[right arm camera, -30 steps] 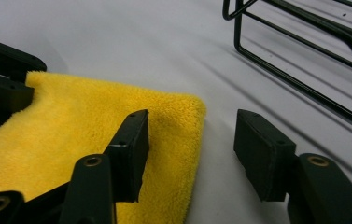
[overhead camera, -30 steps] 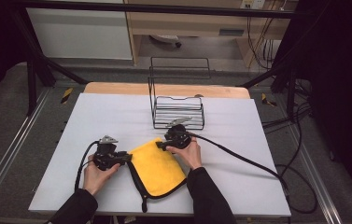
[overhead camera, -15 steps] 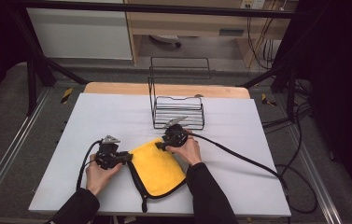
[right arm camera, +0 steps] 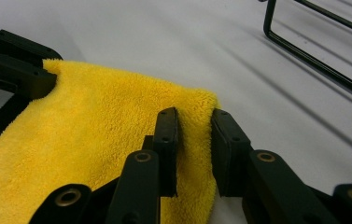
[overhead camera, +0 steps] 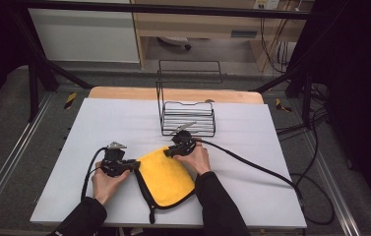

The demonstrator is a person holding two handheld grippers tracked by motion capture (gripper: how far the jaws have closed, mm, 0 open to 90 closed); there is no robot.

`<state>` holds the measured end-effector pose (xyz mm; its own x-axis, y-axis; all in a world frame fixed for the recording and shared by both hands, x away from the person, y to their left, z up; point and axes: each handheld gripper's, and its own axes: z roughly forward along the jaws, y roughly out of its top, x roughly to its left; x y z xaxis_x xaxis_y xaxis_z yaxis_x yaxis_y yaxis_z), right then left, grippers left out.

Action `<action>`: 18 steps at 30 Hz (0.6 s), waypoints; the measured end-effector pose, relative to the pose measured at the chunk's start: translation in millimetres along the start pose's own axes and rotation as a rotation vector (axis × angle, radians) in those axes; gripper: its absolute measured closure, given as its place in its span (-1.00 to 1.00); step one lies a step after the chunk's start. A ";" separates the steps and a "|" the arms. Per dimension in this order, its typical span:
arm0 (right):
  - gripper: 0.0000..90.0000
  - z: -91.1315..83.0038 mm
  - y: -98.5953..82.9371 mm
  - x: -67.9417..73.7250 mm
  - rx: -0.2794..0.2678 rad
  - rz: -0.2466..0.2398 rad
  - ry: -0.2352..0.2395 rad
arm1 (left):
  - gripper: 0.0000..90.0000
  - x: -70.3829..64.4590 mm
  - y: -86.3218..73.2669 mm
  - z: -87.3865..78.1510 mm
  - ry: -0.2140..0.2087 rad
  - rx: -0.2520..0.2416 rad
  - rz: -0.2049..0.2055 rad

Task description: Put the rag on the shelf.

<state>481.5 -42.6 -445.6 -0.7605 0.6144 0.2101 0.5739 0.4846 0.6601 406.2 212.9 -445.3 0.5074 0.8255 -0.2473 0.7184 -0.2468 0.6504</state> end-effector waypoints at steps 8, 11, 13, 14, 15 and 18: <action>0.79 -1.8 0.4 0.6 -0.004 -0.012 0.000 | 0.73 -0.1 -0.3 -1.7 -0.001 -0.014 0.006; 0.82 -3.8 0.3 2.2 -0.007 -0.011 -0.013 | 0.74 -0.8 -0.4 -3.3 0.000 -0.026 0.016; 0.84 -7.0 0.4 4.9 -0.023 -0.007 -0.030 | 0.75 -1.6 0.0 -5.6 -0.001 -0.042 0.019; 0.84 -9.2 0.6 6.3 -0.027 -0.004 -0.030 | 0.75 -2.0 0.3 -7.3 -0.003 -0.052 0.023; 0.84 -9.2 0.6 6.3 -0.027 -0.004 -0.030 | 0.75 -3.0 0.7 -9.1 -0.008 -0.062 0.021; 0.85 -21.5 1.9 10.2 -0.066 -0.005 -0.031 | 0.75 -6.1 2.4 -15.0 -0.012 -0.091 0.029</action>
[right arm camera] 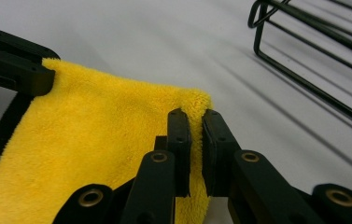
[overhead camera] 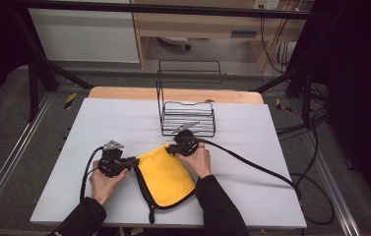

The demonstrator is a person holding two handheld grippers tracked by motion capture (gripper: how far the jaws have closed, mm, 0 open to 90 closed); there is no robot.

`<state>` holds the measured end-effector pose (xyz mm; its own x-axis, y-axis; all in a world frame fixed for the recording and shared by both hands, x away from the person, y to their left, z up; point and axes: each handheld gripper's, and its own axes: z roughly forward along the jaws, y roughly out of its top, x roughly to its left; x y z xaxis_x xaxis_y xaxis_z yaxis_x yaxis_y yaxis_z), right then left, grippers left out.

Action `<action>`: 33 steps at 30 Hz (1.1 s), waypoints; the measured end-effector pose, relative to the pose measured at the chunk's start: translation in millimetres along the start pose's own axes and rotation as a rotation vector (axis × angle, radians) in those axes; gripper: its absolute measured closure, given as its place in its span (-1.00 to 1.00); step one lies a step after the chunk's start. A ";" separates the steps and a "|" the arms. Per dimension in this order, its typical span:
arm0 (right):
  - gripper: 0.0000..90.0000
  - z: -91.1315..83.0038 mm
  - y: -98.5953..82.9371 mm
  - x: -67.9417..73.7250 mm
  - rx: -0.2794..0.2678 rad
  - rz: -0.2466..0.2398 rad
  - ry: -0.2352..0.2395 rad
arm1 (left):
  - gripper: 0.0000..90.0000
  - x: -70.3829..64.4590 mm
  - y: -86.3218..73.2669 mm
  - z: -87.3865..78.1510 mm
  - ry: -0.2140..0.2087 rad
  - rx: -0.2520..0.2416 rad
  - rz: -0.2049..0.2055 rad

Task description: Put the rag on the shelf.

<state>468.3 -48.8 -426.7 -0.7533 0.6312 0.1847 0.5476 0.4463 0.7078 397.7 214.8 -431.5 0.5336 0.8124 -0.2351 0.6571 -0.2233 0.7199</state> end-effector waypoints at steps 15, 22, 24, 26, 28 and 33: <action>0.85 -51.0 -0.2 15.6 -0.136 -0.029 -0.004 | 0.76 -22.9 11.9 -29.2 -0.019 -0.130 0.063; 0.85 -74.4 -2.5 24.6 -0.193 -0.059 -0.022 | 0.76 -34.9 19.4 -39.6 -0.026 -0.171 0.101; 0.86 -80.5 -2.8 26.6 -0.203 -0.069 -0.027 | 0.76 -37.7 21.8 -41.9 -0.028 -0.178 0.111; 0.86 -86.6 -2.9 28.4 -0.213 -0.075 -0.032 | 0.76 -40.6 24.3 -44.0 -0.031 -0.187 0.117; 0.86 -92.7 -3.1 29.8 -0.222 -0.075 -0.040 | 0.76 -43.6 27.4 -46.5 -0.035 -0.193 0.129; 0.86 -107.4 -3.7 32.9 -0.255 -0.078 -0.060 | 0.76 -51.3 36.7 -52.2 -0.045 -0.224 0.146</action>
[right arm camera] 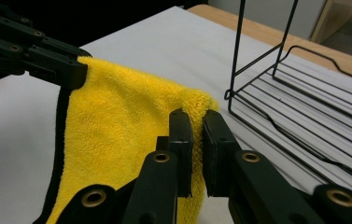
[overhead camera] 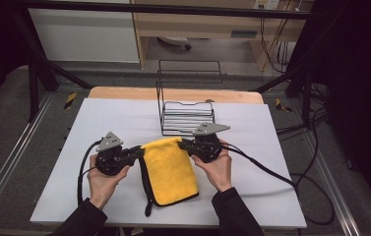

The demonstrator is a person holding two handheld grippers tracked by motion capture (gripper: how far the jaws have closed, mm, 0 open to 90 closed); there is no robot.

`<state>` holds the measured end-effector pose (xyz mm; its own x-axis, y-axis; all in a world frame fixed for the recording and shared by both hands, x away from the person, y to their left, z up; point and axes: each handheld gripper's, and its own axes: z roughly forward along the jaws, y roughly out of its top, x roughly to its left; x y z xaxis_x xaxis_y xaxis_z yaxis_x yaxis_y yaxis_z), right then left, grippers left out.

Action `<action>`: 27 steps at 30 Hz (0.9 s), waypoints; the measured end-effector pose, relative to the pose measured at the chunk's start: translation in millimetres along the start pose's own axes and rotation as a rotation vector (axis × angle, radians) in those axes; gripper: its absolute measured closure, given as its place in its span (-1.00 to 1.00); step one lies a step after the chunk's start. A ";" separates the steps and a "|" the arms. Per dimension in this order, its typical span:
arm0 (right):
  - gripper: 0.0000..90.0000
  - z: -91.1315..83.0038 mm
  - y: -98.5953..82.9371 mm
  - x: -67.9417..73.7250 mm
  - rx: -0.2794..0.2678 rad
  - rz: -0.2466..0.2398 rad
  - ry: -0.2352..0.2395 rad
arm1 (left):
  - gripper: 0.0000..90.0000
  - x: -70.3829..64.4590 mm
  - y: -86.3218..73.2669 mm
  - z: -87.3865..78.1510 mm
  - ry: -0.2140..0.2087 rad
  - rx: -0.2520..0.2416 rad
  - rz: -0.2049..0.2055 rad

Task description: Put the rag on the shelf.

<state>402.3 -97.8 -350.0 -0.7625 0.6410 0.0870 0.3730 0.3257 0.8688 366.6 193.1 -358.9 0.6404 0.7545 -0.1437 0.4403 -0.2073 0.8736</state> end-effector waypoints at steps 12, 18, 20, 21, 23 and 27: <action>0.86 -32.9 10.8 0.2 -0.106 0.003 -0.038 | 0.76 -13.1 29.0 -6.4 -0.014 -0.066 0.043; 0.86 -45.0 16.9 -2.9 -0.144 0.004 -0.058 | 0.77 -18.2 43.5 -6.6 -0.020 -0.093 0.064; 0.86 -49.2 19.4 -3.7 -0.157 0.000 -0.065 | 0.77 -19.4 47.7 -6.3 -0.020 -0.103 0.069; 0.86 -51.3 20.8 -4.0 -0.164 -0.002 -0.070 | 0.77 -20.1 49.7 -6.2 -0.020 -0.109 0.071; 0.86 -55.3 24.0 -4.2 -0.179 -0.005 -0.080 | 0.77 -21.6 54.0 -6.1 -0.021 -0.120 0.078; 0.86 -62.6 30.7 -4.1 -0.207 -0.013 -0.098 | 0.77 -23.5 63.3 -6.9 -0.017 -0.147 0.089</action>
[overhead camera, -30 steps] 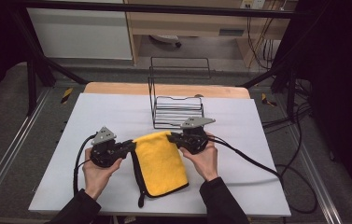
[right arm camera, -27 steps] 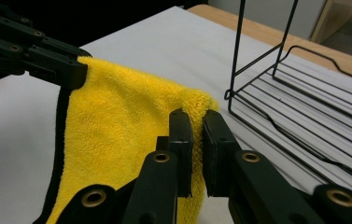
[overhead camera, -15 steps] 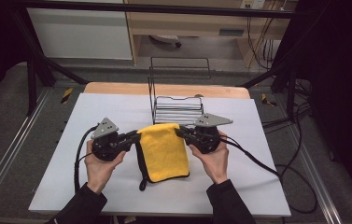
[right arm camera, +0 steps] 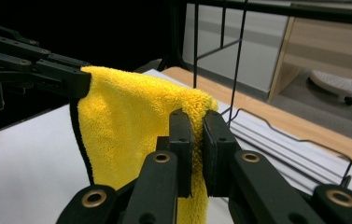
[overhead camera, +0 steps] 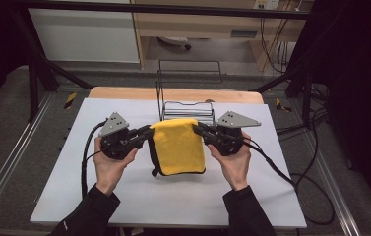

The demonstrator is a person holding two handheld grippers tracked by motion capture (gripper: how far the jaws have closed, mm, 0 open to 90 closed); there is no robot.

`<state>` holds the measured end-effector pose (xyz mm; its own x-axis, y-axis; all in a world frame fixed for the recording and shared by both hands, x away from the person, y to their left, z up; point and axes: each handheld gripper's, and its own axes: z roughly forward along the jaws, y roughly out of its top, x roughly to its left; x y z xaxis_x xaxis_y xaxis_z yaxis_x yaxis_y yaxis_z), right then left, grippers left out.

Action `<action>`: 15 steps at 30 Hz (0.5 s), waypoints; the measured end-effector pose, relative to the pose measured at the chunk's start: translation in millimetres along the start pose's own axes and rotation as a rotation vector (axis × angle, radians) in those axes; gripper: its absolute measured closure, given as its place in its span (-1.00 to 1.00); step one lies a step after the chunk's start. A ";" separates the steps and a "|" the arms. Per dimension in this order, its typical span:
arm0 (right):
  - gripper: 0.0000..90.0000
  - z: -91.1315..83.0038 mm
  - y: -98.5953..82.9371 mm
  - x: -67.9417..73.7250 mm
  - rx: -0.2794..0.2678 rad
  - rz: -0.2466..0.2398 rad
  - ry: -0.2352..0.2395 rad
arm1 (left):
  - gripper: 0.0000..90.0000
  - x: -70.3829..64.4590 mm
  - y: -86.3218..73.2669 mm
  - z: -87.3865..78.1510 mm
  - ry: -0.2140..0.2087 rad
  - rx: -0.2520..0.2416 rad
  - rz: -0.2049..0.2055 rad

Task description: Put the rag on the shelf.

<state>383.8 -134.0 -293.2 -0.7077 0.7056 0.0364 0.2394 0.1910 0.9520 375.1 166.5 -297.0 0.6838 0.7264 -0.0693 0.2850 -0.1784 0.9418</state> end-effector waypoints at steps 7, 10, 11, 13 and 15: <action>0.86 -7.5 13.1 -2.2 -0.043 -0.016 -0.021 | 0.77 0.3 14.9 1.2 0.000 -0.046 0.008; 0.86 -9.5 18.3 -3.2 -0.053 -0.023 -0.026 | 0.77 0.5 21.8 1.9 0.004 -0.062 0.009; 0.86 -9.8 20.1 -3.6 -0.056 -0.024 -0.027 | 0.77 0.7 24.2 1.9 0.006 -0.067 0.012; 0.86 -11.1 23.4 -5.0 -0.065 -0.026 -0.031 | 0.77 0.4 28.7 2.7 0.010 -0.083 0.015; 0.86 -12.9 27.0 -5.9 -0.077 -0.034 -0.037 | 0.77 0.5 32.9 3.9 0.013 -0.094 0.017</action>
<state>385.9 -141.8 -263.9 -0.6894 0.7244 -0.0057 0.1631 0.1629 0.9731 387.4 158.4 -267.3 0.6790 0.7325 -0.0489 0.2082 -0.1283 0.9696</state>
